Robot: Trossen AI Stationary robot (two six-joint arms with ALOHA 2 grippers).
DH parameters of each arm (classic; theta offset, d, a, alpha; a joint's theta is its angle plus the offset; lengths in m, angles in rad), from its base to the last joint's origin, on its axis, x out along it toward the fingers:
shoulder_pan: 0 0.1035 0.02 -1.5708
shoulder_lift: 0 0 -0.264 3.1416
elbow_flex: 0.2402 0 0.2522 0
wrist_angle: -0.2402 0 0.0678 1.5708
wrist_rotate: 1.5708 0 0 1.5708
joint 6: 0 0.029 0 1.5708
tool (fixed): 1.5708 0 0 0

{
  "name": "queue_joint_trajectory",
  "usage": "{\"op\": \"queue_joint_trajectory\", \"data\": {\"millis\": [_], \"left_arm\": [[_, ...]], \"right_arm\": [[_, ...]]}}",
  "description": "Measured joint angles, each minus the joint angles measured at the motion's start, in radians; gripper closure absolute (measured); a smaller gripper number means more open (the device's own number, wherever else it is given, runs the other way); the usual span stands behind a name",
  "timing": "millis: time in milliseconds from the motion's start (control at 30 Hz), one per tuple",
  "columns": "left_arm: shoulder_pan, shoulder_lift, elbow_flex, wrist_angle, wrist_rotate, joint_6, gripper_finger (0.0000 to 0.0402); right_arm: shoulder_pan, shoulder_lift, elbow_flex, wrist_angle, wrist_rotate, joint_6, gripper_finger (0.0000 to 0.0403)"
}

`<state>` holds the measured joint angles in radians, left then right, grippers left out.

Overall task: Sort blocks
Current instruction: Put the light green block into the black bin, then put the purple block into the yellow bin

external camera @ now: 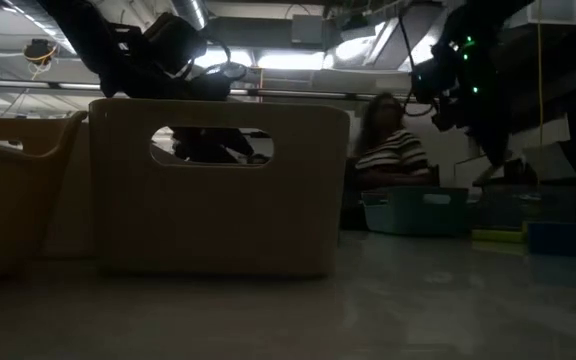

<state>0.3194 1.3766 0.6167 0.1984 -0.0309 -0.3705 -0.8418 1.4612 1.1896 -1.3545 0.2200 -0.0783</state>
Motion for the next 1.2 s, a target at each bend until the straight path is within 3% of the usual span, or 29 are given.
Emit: {"op": "queue_joint_trajectory", "data": {"millis": [133,300,567,933,1200], "left_arm": [[0.024,0.0,0.0,0.002,-0.089,-0.03,0.0185],[0.078,0.0,0.0,0.001,-0.092,-0.013,0.0185],[0.136,0.001,0.045,-0.004,0.003,0.232,0.0185],[0.139,0.013,0.213,-0.092,0.057,0.653,0.0185],[0.137,0.142,0.282,-0.25,0.102,0.747,0.0185]], "right_arm": [[-0.004,0.0,-0.052,0.03,0.001,-0.063,0.0275],[-0.003,0.0,-0.085,0.068,0.001,-0.065,0.0231],[-0.003,0.0,-0.087,0.107,-0.002,-0.065,0.0181],[-0.003,0.0,-0.087,0.113,-0.002,-0.065,0.0176],[-0.003,0.0,-0.087,0.114,-0.013,-0.065,0.0175]]}}
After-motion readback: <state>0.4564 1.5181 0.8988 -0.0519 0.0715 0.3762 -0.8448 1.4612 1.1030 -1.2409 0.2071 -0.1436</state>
